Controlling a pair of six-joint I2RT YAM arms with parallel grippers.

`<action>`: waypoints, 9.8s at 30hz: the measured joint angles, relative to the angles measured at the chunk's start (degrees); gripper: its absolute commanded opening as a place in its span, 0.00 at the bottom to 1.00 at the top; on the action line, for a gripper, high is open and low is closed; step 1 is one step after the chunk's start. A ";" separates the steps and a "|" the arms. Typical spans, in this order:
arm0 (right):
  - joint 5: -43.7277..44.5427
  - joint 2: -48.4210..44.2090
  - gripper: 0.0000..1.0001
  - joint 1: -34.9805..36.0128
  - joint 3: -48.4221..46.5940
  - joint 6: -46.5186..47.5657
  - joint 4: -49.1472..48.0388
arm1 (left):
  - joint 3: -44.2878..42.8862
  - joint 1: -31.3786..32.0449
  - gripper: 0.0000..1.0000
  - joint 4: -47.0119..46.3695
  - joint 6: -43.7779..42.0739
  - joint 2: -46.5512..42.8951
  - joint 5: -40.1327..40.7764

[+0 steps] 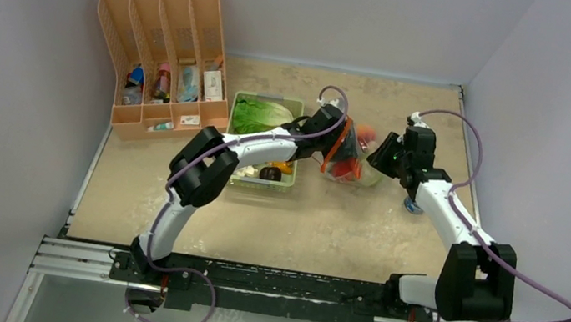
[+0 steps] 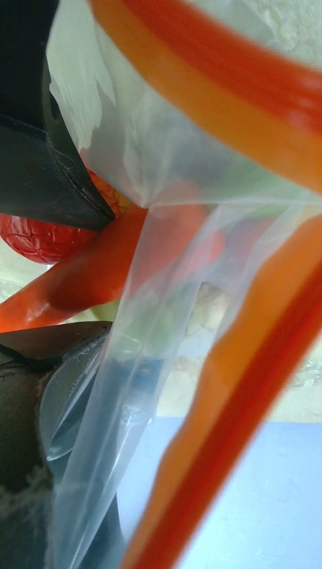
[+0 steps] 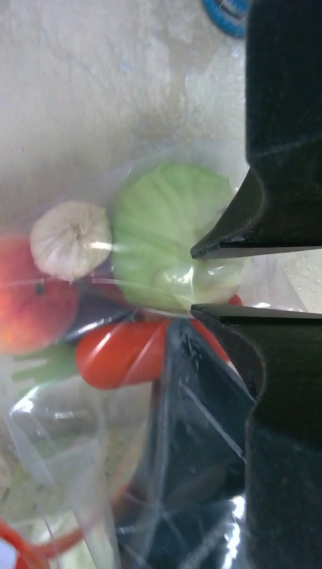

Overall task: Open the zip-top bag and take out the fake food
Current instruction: Pick up the fake vegetable from the zipper food storage bag, then place the fake vegetable in the bin, then pick up the fake vegetable from the zipper food storage bag.

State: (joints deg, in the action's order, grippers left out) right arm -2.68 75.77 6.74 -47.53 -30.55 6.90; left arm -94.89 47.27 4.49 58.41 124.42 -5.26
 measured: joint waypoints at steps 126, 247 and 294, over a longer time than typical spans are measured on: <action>-9.94 5.44 0.41 -0.07 1.14 0.13 -6.40 | 8.22 -10.56 0.00 18.84 -19.28 -16.04 -15.98; -5.77 -3.26 0.49 -0.07 -1.33 1.05 -2.08 | 27.61 -13.81 0.35 11.13 -20.65 -30.36 -14.10; 10.88 -12.52 0.63 -1.16 8.13 -7.89 2.12 | 16.28 -5.62 0.43 0.22 -8.79 -10.34 -17.81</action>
State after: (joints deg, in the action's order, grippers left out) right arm 8.21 63.24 5.58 -39.40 -38.44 9.02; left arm -78.61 41.65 4.71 49.63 114.08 -23.07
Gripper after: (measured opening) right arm 0.629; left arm 0.411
